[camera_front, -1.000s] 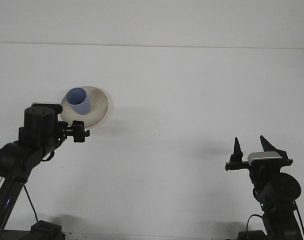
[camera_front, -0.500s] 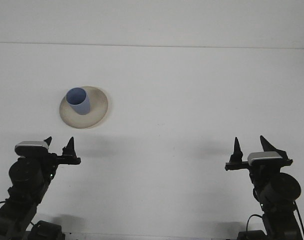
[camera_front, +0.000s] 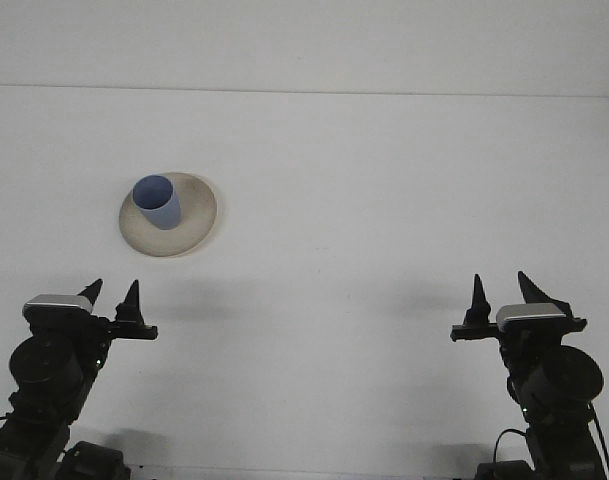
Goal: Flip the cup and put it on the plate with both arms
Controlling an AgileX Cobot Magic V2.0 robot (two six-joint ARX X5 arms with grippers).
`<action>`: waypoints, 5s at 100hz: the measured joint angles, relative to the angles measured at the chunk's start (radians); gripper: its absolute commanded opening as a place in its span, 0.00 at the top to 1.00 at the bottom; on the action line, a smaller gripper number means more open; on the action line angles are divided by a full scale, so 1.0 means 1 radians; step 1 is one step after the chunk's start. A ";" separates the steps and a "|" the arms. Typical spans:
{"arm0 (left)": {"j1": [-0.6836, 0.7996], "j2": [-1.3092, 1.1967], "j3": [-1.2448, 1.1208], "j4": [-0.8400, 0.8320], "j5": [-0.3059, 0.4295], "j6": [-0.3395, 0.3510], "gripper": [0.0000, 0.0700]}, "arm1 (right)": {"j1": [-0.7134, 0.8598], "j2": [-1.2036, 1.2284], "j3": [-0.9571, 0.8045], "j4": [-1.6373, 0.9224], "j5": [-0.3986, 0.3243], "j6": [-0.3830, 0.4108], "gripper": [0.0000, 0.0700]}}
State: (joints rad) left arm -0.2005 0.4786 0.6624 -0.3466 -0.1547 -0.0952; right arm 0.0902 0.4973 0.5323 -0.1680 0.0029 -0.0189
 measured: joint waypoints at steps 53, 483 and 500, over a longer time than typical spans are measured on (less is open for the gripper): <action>0.000 -0.004 0.000 0.000 0.000 0.000 0.99 | 0.000 0.000 0.000 0.000 0.000 0.000 1.00; 0.137 -0.474 -0.629 0.544 0.108 0.045 0.99 | -0.093 -0.495 -0.518 0.342 -0.006 0.027 1.00; 0.137 -0.474 -0.629 0.544 0.108 0.045 0.99 | -0.093 -0.495 -0.518 0.342 -0.006 0.027 1.00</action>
State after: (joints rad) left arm -0.0631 0.0044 0.0330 0.1978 -0.0471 -0.0502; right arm -0.0032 0.0021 0.0147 0.1741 -0.0032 0.0086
